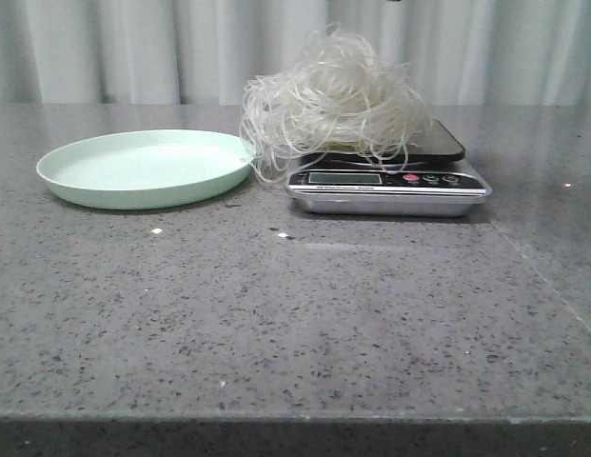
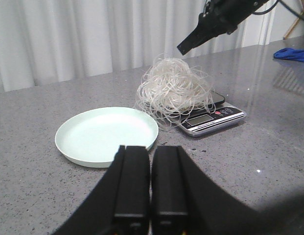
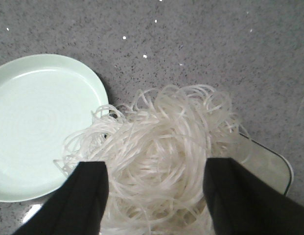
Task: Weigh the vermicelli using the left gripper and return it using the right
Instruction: 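Lower the right gripper into the vermicelli on the scale and close, then lift the vermicelli with the right gripper and carry it over the plate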
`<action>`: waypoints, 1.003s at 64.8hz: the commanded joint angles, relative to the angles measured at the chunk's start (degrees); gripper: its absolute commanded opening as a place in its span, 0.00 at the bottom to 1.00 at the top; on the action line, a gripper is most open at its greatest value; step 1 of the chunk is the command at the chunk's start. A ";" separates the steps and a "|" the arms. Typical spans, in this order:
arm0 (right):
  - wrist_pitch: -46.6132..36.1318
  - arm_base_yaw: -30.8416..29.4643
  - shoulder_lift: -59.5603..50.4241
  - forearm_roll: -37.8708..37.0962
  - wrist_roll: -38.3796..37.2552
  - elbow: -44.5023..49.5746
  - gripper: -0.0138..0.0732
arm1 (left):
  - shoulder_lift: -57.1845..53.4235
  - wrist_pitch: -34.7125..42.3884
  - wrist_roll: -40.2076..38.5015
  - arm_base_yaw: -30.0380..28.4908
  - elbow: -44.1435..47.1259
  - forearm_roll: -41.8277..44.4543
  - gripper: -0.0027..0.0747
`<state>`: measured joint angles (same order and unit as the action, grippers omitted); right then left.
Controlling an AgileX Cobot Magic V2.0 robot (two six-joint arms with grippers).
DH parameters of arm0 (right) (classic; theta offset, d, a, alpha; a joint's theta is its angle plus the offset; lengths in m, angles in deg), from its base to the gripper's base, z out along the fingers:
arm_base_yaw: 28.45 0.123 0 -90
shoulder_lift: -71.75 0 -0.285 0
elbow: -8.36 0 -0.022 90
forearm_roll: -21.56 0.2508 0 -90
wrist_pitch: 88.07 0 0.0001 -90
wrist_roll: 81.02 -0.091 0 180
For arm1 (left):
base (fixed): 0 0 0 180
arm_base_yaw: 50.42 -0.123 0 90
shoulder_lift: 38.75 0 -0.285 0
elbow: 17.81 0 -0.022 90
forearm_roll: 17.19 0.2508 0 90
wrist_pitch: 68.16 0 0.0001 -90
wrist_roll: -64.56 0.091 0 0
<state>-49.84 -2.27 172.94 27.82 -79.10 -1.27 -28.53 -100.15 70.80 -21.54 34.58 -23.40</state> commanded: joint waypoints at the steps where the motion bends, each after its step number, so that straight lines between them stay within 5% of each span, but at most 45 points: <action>1: -1.34 -0.35 0.68 0.10 -0.01 -3.64 0.76 | 0.78 4.53 -0.06 -0.17 -1.31 -0.89 0.21; 28: 5.62 -2.35 8.53 -0.23 -0.01 -4.29 0.73 | 0.78 4.53 -0.06 -0.17 -1.21 -0.89 0.21; 38: 6.67 -2.42 8.86 -0.18 -0.01 -4.36 0.31 | 0.78 4.53 -0.06 -0.17 -1.21 -0.89 0.21; 65: 8.62 -2.35 4.38 2.39 -0.01 -18.68 0.32 | 0.78 4.54 -0.06 -0.17 -0.96 -0.89 0.21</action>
<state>-38.32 -4.27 182.51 28.22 -79.14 -13.65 -28.53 -100.15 70.80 -21.54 35.02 -23.40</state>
